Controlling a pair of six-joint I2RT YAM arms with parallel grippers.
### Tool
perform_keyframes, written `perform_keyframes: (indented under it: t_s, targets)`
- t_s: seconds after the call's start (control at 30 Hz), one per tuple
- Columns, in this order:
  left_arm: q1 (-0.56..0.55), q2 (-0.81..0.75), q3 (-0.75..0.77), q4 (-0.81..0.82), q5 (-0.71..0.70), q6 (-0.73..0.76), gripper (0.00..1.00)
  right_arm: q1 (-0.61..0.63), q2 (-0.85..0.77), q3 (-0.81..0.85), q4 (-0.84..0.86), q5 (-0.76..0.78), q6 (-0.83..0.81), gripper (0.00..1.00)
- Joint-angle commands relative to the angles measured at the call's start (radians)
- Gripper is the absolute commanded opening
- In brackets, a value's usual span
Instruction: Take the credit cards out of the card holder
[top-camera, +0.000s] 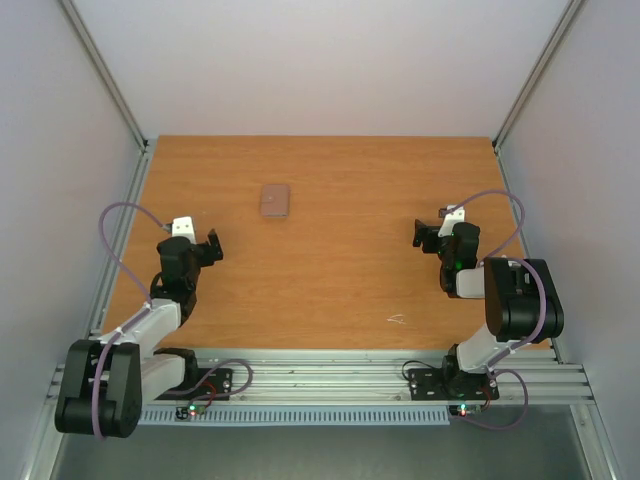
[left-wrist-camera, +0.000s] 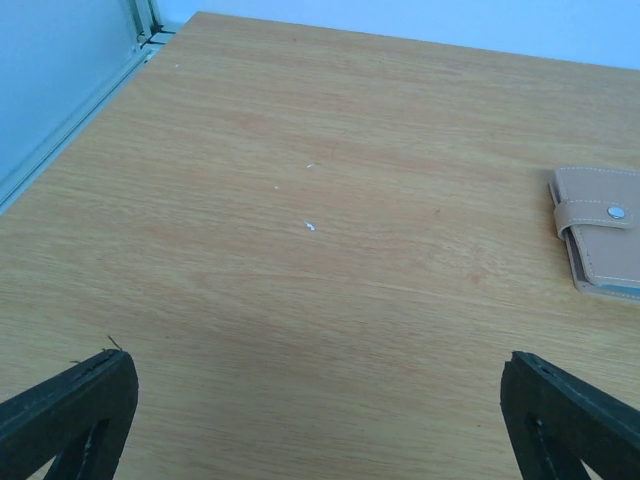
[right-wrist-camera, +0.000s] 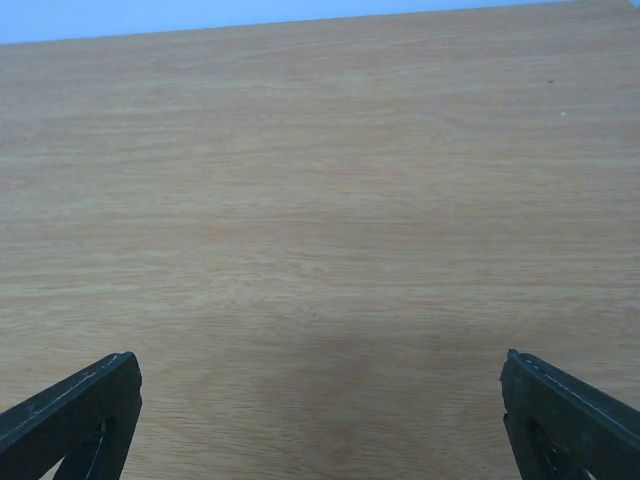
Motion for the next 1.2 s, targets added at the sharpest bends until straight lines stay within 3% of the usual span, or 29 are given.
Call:
perform_keyframes:
  t_s: [0.0,0.37,0.43,0.53,0.67,0.8,0.93,1.03,1.17]
  targets:
    - [0.012,-0.02,-0.013,0.092,-0.017,-0.017,0.99,-0.006,-0.017,0.017,0.012,0.011,0.006,0.98]
    - [0.026,-0.024,-0.02,0.104,0.013,-0.024,0.99,-0.006,-0.025,0.023,-0.008,0.02,0.014,0.98]
    - [0.027,-0.025,-0.019,0.105,0.089,-0.004,0.99,-0.005,-0.074,0.095,-0.148,0.06,0.027,0.98]
    - [0.027,-0.047,0.004,0.08,0.304,0.089,1.0,-0.006,-0.157,0.287,-0.52,0.076,0.084,0.98]
    - [0.028,-0.028,0.124,-0.061,0.414,0.085,0.99,0.019,-0.138,0.558,-0.872,-0.099,0.265,0.98]
    - [0.027,0.046,0.285,-0.257,0.424,-0.106,0.99,0.171,0.001,0.795,-1.04,-0.149,0.378,0.9]
    - [0.026,0.16,0.399,-0.299,0.533,-0.38,0.99,0.312,0.178,1.04,-1.149,-0.193,0.507,0.87]
    - [0.015,0.263,0.456,-0.349,0.529,-0.582,0.99,0.373,0.321,1.195,-1.18,-0.284,0.628,0.82]
    - [-0.007,0.405,0.529,-0.392,0.488,-0.639,0.98,0.426,0.504,1.356,-1.205,-0.361,0.74,0.74]
